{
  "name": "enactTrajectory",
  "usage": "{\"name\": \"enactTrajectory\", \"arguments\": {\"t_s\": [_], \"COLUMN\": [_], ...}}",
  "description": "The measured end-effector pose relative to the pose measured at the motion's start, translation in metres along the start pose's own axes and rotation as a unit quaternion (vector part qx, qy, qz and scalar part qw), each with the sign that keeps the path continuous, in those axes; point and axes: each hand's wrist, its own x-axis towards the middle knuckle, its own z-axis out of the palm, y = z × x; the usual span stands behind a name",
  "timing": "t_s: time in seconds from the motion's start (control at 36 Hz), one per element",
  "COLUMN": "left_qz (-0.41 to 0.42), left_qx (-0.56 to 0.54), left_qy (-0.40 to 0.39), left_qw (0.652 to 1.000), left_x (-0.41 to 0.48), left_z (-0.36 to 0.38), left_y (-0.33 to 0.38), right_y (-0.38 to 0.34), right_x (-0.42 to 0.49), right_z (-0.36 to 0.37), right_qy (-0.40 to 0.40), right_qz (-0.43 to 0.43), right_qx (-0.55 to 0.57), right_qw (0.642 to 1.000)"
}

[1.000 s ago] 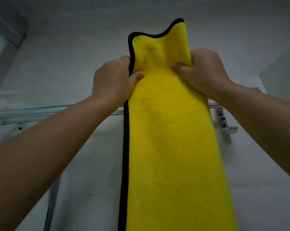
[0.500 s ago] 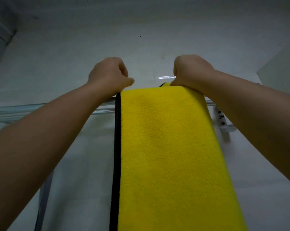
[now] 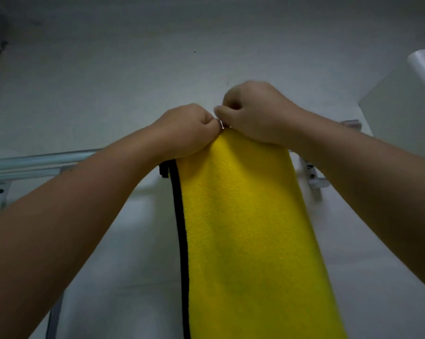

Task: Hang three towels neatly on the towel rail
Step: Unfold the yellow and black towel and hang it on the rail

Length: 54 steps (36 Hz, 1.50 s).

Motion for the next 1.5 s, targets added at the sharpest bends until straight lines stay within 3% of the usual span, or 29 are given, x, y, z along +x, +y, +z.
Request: {"name": "enactTrajectory", "arguments": {"t_s": [0.25,0.5,0.64,0.75,0.92,1.0,1.06,1.14,1.19,1.28,1.36,1.5], "left_qz": [-0.055,-0.055,-0.040,-0.038,-0.027,-0.096,-0.137,-0.177,-0.195,-0.205,-0.211,-0.192], "left_qx": [-0.045,-0.044,0.034,0.061,0.113,0.001,-0.139,-0.350,-0.422,-0.496,-0.555,-0.607], "left_qy": [-0.145,-0.155,-0.043,0.054,0.232,0.219,0.154,0.029,-0.011,-0.044,-0.043,0.007], "left_qw": [0.987,0.985,0.998,0.996,0.966,0.971,0.969,0.920,0.885,0.843,0.803,0.771], "left_x": [0.010,0.007,-0.017,-0.047,-0.092,-0.102,-0.106,-0.110,-0.113,-0.114,-0.113,-0.110], "left_z": [-0.013,-0.012,-0.006,-0.002,0.010,0.016,0.017,0.016,0.016,0.016,0.019,0.020], "left_y": [-0.004,-0.001,0.006,-0.002,-0.012,-0.014,-0.014,-0.014,-0.014,-0.013,-0.008,0.000], "right_y": [0.002,-0.001,-0.004,-0.003,0.000,0.000,0.000,0.000,-0.001,0.001,0.007,0.010], "right_x": [-0.014,-0.002,-0.003,-0.015,-0.051,-0.069,-0.080,-0.093,-0.101,-0.108,-0.111,-0.111], "right_z": [0.008,0.006,0.004,-0.001,-0.003,-0.002,-0.001,0.000,0.001,0.001,-0.001,-0.007], "right_qy": [-0.054,-0.141,-0.130,-0.069,0.034,0.081,0.120,0.162,0.175,0.114,0.034,-0.016], "right_qz": [0.034,0.086,0.091,0.066,0.046,0.038,0.049,0.080,0.104,0.181,0.276,0.301], "right_qx": [-0.016,-0.021,-0.039,-0.029,0.020,0.016,0.020,0.045,0.093,0.227,0.369,0.442], "right_qw": [0.998,0.986,0.987,0.995,0.998,0.996,0.991,0.982,0.975,0.950,0.887,0.845]}}
